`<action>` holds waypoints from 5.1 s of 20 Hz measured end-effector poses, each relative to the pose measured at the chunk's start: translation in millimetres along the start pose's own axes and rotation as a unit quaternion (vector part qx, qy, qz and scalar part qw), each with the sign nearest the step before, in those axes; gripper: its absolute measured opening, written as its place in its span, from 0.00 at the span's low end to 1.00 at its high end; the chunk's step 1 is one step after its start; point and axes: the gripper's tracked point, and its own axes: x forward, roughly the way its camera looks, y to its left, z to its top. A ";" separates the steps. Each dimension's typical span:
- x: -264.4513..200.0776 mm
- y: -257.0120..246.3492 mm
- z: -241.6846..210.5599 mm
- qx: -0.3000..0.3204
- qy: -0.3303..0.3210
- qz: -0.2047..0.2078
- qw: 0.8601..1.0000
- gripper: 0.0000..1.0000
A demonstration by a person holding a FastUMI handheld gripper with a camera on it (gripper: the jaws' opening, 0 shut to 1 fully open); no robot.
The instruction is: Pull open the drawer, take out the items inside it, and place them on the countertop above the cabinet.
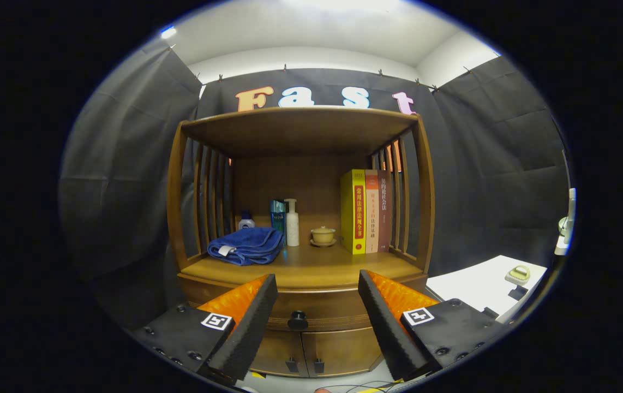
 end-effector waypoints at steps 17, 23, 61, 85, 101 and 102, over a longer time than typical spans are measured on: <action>80.2 17.6 -154.0 0.014 0.139 0.016 0.990 0.99; 107.4 27.7 -180.7 0.022 0.167 0.021 0.985 0.99; 26.7 31.3 -181.9 0.028 0.188 0.017 0.982 0.47; -69.7 25.3 -193.7 0.026 0.223 0.039 0.974 0.47; -38.3 16.2 -75.1 0.028 0.142 0.051 0.988 0.87; -30.2 17.7 -66.2 0.033 0.145 0.054 0.987 0.88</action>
